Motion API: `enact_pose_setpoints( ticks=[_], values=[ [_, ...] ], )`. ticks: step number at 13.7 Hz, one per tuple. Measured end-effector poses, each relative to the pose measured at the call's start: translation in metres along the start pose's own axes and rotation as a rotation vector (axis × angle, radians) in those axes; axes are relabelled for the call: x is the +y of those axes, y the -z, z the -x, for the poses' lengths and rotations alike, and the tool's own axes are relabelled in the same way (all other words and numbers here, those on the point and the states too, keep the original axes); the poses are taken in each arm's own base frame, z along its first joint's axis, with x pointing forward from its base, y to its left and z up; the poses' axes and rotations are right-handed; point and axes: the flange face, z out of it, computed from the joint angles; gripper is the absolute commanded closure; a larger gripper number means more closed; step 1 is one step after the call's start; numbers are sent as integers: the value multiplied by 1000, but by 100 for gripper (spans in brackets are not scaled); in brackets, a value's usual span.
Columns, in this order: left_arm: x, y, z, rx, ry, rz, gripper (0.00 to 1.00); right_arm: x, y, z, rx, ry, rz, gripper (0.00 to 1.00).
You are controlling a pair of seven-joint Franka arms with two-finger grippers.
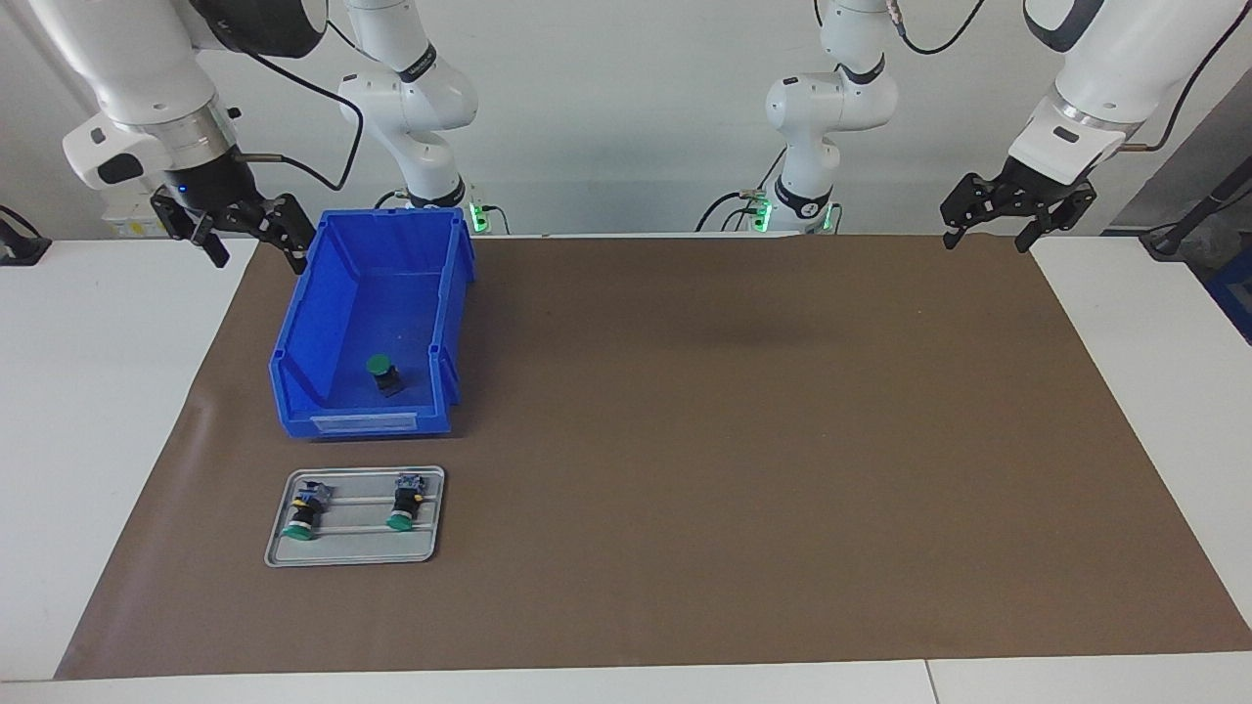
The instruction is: Place and press button with both arms
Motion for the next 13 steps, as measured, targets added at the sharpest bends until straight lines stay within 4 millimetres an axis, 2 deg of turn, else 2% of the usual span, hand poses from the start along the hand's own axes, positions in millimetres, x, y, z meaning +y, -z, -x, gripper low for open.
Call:
enact_pose_setpoints(
  ticks=[13],
  values=[
    [0, 0, 0, 0, 0, 0, 0, -7, -1, 4, -28, 13, 2, 0]
  ],
)
